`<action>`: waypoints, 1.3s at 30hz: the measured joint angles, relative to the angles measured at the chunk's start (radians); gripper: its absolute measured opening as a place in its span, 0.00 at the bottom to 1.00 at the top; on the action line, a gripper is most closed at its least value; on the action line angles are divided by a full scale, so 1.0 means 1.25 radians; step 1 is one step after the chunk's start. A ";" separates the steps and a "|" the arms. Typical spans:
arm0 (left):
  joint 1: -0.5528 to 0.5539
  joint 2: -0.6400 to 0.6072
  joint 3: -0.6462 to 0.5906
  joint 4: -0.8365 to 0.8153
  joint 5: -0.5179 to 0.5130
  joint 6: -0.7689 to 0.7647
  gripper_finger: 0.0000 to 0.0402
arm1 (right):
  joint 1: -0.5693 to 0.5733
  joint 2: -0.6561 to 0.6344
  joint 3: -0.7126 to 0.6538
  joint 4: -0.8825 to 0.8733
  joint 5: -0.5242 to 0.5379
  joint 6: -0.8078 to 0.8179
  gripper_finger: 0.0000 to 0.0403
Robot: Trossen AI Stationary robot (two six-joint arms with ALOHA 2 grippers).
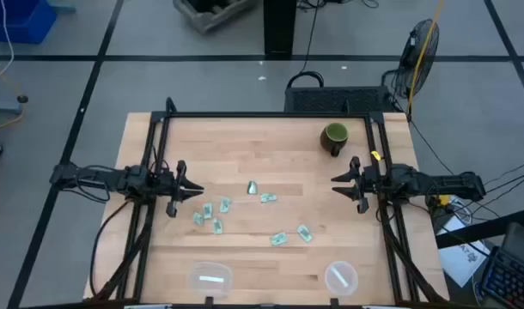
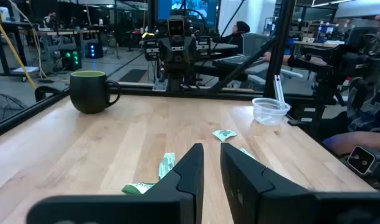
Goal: Pick and place Stevia / Truvia into bins
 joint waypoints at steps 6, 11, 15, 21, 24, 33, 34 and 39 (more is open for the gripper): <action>0.000 0.000 0.000 0.000 0.000 0.000 0.14 | 0.000 0.000 0.000 0.000 0.000 0.000 0.33; 0.000 0.000 0.000 0.000 0.000 0.000 0.14 | 0.000 0.000 0.000 0.000 0.000 0.000 0.33; 0.000 0.000 0.000 0.000 0.000 0.000 0.14 | 0.000 0.000 0.000 0.000 0.000 0.000 0.33; 0.000 0.000 0.000 0.000 0.000 0.000 0.14 | 0.000 0.000 0.000 0.000 0.000 0.000 0.33; 0.000 0.000 0.000 0.000 0.000 0.000 0.14 | 0.000 0.000 0.000 0.000 0.000 0.000 0.33; 0.000 0.000 0.000 0.000 0.000 0.000 0.14 | 0.000 0.000 0.000 0.000 0.000 0.000 0.33; 0.000 0.000 0.000 0.000 0.000 0.000 0.14 | 0.000 0.000 0.000 0.000 0.000 0.000 0.33; 0.000 0.000 0.000 0.000 0.000 0.000 0.14 | 0.000 0.000 0.000 0.032 0.000 0.007 0.33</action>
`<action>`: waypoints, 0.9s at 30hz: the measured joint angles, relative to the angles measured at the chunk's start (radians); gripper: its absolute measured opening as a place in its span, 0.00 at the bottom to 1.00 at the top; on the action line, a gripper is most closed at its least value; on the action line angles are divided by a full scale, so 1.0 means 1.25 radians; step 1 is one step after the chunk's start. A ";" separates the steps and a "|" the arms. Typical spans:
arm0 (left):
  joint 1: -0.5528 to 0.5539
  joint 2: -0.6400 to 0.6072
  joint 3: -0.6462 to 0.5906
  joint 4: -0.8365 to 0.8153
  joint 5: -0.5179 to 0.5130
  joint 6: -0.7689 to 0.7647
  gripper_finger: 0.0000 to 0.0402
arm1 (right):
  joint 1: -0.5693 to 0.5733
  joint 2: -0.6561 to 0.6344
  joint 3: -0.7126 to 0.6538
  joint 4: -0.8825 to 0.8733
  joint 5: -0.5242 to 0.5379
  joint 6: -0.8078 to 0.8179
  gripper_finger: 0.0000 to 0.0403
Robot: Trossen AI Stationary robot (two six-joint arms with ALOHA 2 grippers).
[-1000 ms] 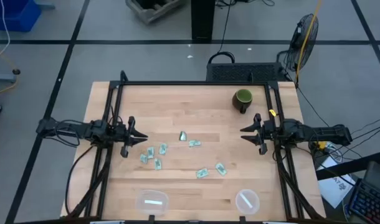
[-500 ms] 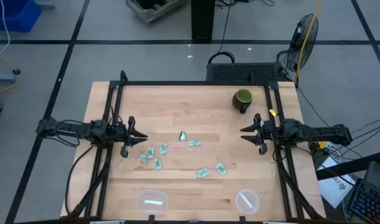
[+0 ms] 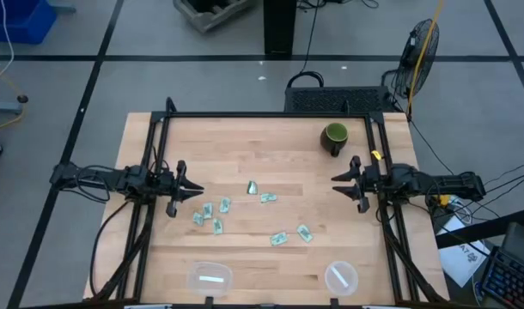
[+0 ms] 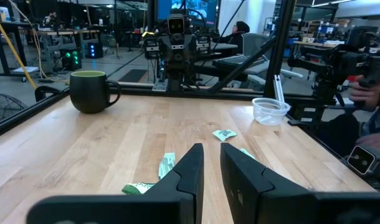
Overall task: Pick and place Stevia / Truvia into bins
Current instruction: Put the stevia packet into the right transparent container
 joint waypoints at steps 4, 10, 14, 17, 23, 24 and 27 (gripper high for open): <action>0.000 0.000 0.000 0.000 0.000 0.000 0.14 | 0.000 0.000 0.000 0.077 0.005 0.027 0.33; 0.000 0.000 0.000 0.000 0.000 0.000 0.14 | 0.000 0.000 0.000 0.194 0.065 0.087 0.33; 0.000 0.000 0.000 0.000 0.000 0.000 0.14 | 0.000 0.021 0.000 0.182 0.125 0.092 0.33; 0.000 0.000 0.000 0.000 0.000 0.000 0.14 | 0.002 0.063 0.000 0.215 0.139 0.122 0.33; 0.000 0.000 0.000 0.000 0.000 0.000 0.14 | 0.023 0.208 0.022 0.354 -0.012 0.234 0.33; 0.000 0.000 0.000 0.000 0.000 0.000 0.14 | 0.039 0.243 0.032 0.350 -0.023 0.249 0.33; 0.000 0.000 0.000 0.000 0.000 0.000 0.14 | 0.100 0.366 0.060 0.345 0.025 0.246 0.33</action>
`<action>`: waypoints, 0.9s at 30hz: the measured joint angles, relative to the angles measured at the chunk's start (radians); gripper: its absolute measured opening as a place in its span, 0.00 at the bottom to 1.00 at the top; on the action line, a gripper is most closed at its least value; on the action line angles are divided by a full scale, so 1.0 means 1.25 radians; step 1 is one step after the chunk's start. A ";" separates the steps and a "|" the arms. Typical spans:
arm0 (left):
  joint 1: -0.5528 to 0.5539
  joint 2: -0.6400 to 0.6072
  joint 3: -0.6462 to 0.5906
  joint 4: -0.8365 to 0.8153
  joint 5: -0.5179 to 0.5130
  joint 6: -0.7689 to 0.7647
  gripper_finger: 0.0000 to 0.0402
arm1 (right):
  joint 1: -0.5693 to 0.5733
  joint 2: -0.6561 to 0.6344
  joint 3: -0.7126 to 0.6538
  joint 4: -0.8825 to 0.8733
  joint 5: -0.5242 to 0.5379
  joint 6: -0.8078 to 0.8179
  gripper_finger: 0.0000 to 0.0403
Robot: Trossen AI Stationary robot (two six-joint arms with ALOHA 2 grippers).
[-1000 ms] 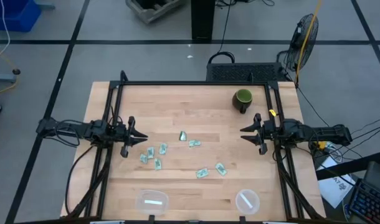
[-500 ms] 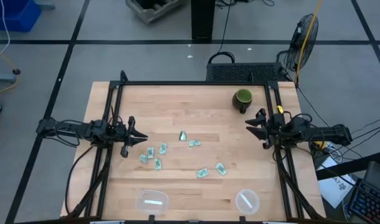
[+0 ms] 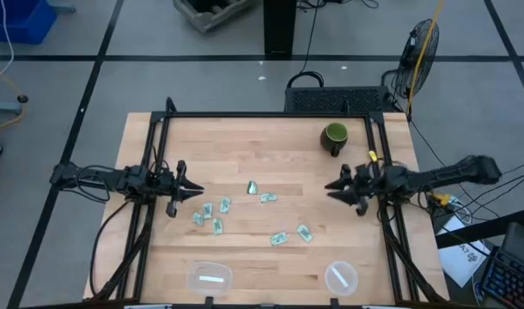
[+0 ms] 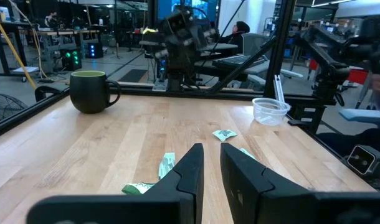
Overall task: Pick and place Stevia / Truvia into bins
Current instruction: Put the stevia packet into the right transparent container
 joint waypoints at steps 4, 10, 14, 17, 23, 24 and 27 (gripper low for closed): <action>0.000 0.000 0.000 0.000 0.000 0.000 0.14 | 0.066 0.181 0.097 -0.033 0.089 -0.040 0.31; 0.000 0.000 0.000 0.000 0.000 0.000 0.14 | 0.085 0.448 0.290 -0.296 0.061 -0.008 0.30; 0.000 0.000 0.000 0.000 0.000 0.000 0.14 | 0.085 0.592 0.371 -0.387 -0.044 0.026 0.30; 0.000 0.000 0.000 0.000 0.000 0.000 0.14 | 0.085 0.654 0.385 -0.387 -0.094 0.080 0.32; 0.000 0.000 0.000 0.000 0.000 0.000 0.14 | 0.085 0.709 0.386 -0.386 -0.108 0.158 0.36; 0.000 0.000 0.000 0.000 0.000 0.000 0.14 | 0.085 0.717 0.387 -0.383 -0.108 0.167 0.37; 0.000 0.000 0.000 0.000 0.000 0.000 0.14 | 0.086 0.746 0.386 -0.377 -0.107 0.189 0.39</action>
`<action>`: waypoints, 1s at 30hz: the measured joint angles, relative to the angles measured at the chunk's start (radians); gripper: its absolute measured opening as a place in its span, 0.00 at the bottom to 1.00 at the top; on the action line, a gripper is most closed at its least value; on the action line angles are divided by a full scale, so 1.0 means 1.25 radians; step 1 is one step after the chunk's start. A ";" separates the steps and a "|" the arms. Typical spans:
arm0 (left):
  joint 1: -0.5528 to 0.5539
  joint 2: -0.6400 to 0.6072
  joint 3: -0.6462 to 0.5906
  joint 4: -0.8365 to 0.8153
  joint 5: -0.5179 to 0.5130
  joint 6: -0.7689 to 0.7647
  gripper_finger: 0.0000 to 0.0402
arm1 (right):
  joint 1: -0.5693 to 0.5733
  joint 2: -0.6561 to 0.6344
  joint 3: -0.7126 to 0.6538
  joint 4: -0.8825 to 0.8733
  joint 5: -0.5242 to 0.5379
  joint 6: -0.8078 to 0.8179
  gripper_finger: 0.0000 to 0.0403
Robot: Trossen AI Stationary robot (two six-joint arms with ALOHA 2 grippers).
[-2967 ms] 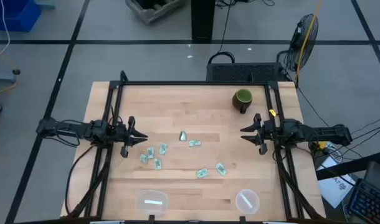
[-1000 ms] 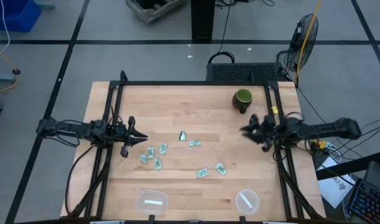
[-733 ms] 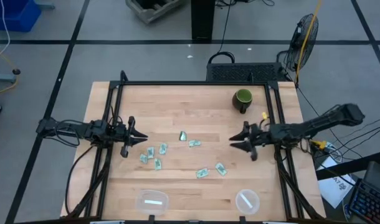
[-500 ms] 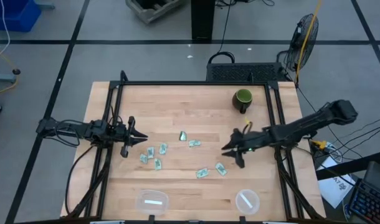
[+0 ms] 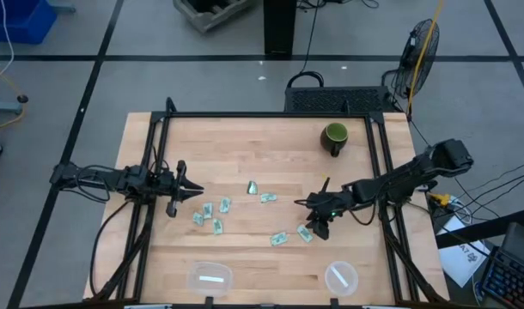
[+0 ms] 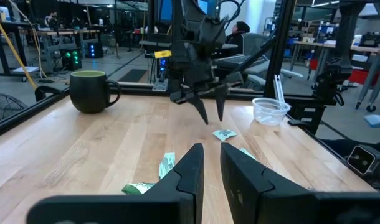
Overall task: Pick and place Stevia / Truvia into bins
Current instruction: Put the stevia packet into the right transparent container
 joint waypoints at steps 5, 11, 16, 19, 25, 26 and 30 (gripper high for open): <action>0.000 0.000 0.000 0.000 0.000 0.000 0.14 | 0.016 0.049 0.000 0.037 0.003 0.022 0.41; 0.000 0.000 0.000 0.000 0.000 0.000 0.14 | 0.042 0.114 0.001 0.137 0.032 0.043 0.39; 0.000 0.000 0.000 0.000 0.000 0.000 0.14 | 0.059 0.138 0.003 0.145 0.064 0.066 0.39; 0.000 0.000 0.000 0.000 0.000 0.000 0.14 | 0.070 0.154 0.004 0.148 0.087 0.068 0.38; 0.000 0.000 0.000 0.000 0.000 0.000 0.14 | 0.074 0.158 0.004 0.148 0.095 0.070 0.28; 0.000 0.000 0.000 0.000 0.000 0.000 0.14 | 0.074 0.158 0.004 0.148 0.095 0.070 0.26; 0.000 0.000 0.000 0.000 0.000 0.000 0.14 | 0.074 0.159 0.003 0.146 0.096 0.069 0.17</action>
